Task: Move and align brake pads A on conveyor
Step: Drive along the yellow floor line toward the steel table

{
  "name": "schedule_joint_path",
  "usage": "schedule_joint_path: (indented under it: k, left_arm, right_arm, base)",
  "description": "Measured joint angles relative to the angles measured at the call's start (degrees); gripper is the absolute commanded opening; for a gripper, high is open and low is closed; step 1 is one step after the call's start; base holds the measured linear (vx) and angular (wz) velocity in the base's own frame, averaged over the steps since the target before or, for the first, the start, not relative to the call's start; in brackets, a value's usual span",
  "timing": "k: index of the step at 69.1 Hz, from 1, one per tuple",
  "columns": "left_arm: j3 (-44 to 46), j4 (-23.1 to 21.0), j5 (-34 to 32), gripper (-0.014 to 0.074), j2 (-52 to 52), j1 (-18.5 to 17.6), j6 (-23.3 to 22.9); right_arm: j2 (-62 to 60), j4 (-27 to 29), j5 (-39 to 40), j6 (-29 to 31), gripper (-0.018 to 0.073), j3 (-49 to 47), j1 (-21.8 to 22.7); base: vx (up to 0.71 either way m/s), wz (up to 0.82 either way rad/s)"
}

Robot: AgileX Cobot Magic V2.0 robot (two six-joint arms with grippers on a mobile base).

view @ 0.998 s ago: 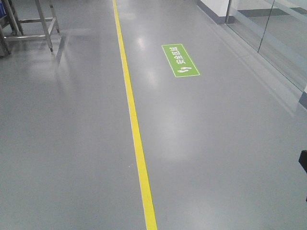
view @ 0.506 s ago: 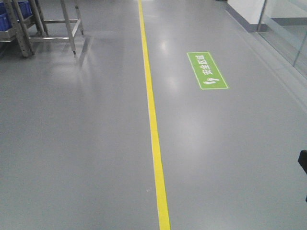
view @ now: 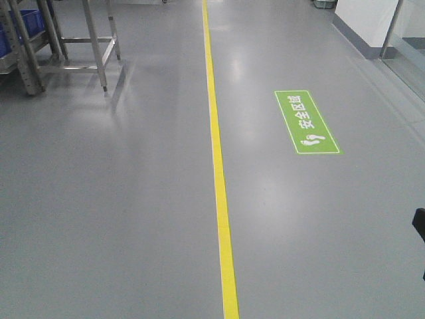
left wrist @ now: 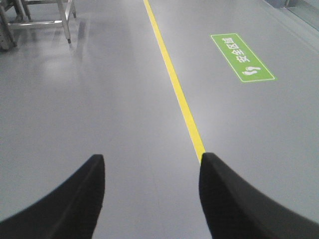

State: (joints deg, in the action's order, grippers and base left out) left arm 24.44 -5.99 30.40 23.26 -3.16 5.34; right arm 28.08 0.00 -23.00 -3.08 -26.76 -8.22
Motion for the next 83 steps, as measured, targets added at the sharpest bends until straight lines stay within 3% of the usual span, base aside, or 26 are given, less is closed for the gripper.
schedule_joint_path:
  k: [83]
  left_arm:
    - [0.00,0.00,0.00,0.0397,0.00,0.00,0.00]
  right_arm:
    - [0.00,0.30,0.00,0.00,0.0450,0.00,0.00]
  base:
    - [0.79,0.03]
